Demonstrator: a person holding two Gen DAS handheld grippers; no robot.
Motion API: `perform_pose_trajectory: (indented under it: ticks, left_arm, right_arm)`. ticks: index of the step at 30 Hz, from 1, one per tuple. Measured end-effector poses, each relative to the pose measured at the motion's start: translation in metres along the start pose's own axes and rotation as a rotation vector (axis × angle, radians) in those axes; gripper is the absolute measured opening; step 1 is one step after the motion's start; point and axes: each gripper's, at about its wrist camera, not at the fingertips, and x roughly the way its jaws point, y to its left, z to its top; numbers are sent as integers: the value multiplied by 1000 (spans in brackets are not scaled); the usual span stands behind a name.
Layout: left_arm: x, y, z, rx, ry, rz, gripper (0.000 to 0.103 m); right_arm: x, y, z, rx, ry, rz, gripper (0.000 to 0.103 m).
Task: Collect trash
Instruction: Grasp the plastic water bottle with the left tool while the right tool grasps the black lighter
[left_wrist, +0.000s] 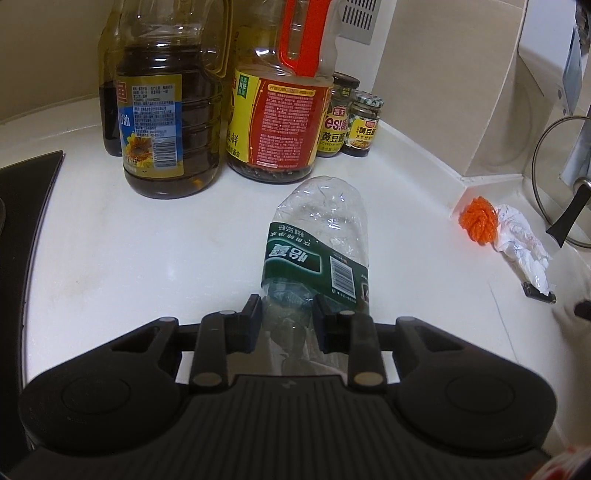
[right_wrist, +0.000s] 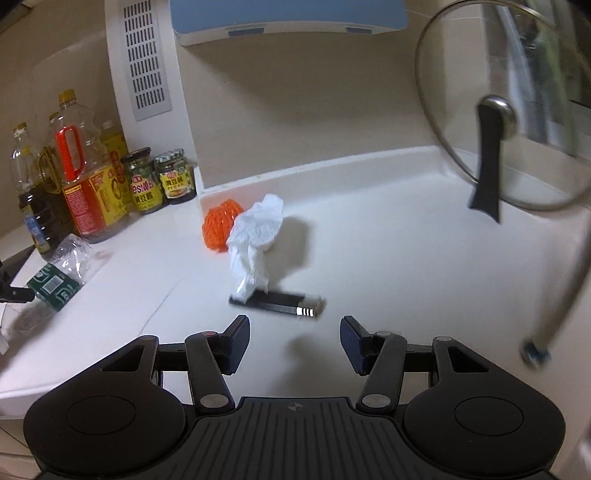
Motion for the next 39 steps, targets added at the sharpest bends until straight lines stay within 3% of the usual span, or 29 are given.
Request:
perform_pose_trajectory:
  ticks: [11, 21, 24, 30, 32, 33, 39]
  left_arm:
    - [3, -4, -1, -22, 1, 10, 26]
    - [4, 1, -2, -58, 6, -6, 27]
    - [4, 2, -2, -76, 7, -13, 27]
    - [4, 0, -3, -66, 13, -1, 27]
    - [3, 0, -3, -72, 18, -6, 27]
    - [2, 0, -3, -73, 20, -8, 27]
    - [-4, 1, -9, -79, 35, -32, 37]
  right_arm:
    - [64, -11, 19, -139, 95, 127, 55]
    - [52, 8, 11, -210, 153, 207, 54]
    - [51, 23, 7, -236, 161, 189, 54]
    - [63, 28, 16, -169, 128, 131, 54]
    - [67, 31, 15, -175, 134, 107, 32]
    - [66, 32, 13, -183, 128, 97, 26]
    - [53, 41, 1, -189, 121, 83, 23]
